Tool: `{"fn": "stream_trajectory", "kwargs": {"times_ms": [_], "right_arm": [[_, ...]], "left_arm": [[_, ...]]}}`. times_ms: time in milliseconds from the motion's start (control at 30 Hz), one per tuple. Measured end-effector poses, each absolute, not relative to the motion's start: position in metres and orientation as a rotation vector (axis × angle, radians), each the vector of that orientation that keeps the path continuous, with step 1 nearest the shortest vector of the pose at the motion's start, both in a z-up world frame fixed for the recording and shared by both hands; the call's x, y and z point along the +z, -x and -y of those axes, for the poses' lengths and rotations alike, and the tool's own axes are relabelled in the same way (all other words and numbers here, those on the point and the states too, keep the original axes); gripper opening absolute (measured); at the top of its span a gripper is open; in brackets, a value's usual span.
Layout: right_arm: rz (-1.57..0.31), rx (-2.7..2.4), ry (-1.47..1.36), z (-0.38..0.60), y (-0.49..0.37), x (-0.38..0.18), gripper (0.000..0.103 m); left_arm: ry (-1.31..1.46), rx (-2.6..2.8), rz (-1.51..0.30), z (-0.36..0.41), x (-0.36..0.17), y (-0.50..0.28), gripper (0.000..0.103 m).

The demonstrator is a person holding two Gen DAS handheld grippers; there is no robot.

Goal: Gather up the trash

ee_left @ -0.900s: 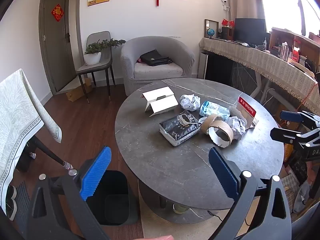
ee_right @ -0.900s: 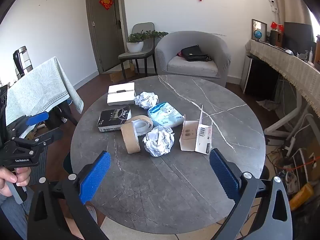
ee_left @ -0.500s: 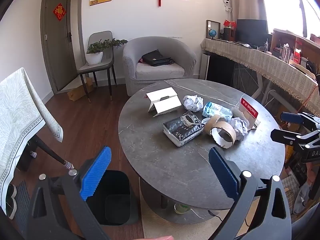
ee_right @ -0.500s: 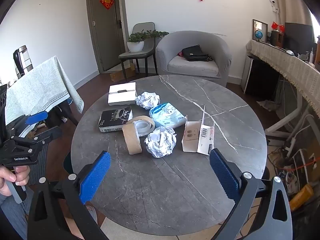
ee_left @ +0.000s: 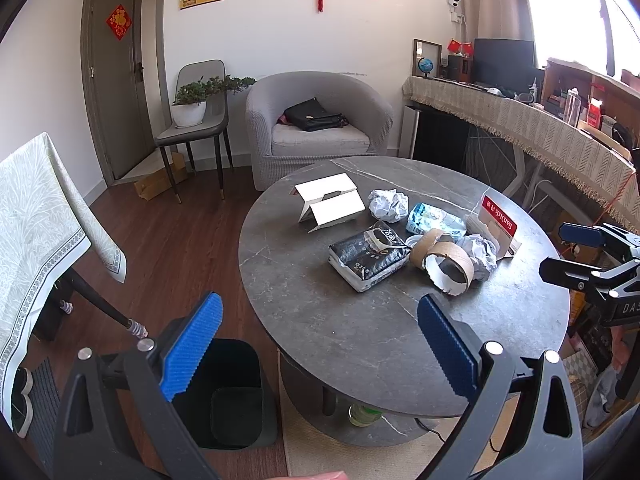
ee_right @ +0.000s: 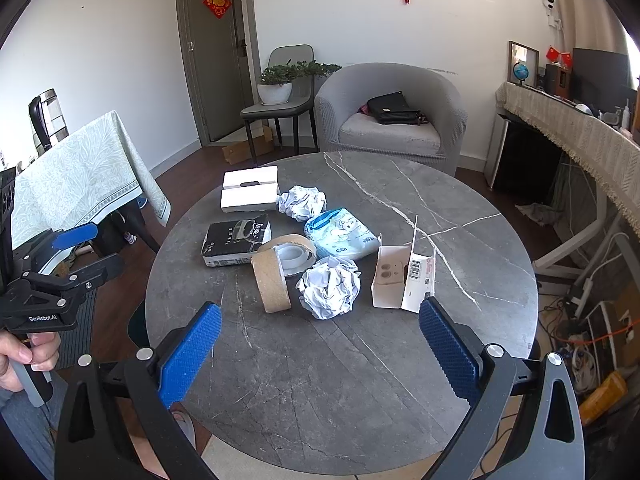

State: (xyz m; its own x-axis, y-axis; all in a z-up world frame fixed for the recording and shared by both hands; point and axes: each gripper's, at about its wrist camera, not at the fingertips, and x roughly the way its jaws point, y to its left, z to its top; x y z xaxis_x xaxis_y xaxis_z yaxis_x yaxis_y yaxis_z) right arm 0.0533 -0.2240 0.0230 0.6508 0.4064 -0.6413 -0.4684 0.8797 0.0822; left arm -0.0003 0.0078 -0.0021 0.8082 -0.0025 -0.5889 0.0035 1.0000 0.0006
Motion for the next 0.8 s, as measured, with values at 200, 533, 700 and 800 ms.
{"fn": "stream_trajectory", "kwargs": {"times_ms": [200,533,700,800], "right_arm": [[-0.705,0.498,0.096,0.2228,-0.0538,0.023,0.1],[-0.705,0.5,0.096,0.2211,-0.0546,0.0233,0.1],[-0.704,0.5,0.097,0.2198,-0.0547,0.0232,0.1],[-0.707,0.499,0.097,0.2196,-0.0549,0.023,0.1]], "left_arm": [[-0.003,-0.001,-0.628,-0.0094,0.0005,0.0015,0.1],[-0.004,-0.004,-0.633,-0.0086,0.003,0.0029,0.1],[-0.003,0.003,-0.635,-0.0101,0.0015,0.0012,0.1],[-0.005,0.004,-0.634,-0.0095,0.0003,-0.0001,0.1]]}}
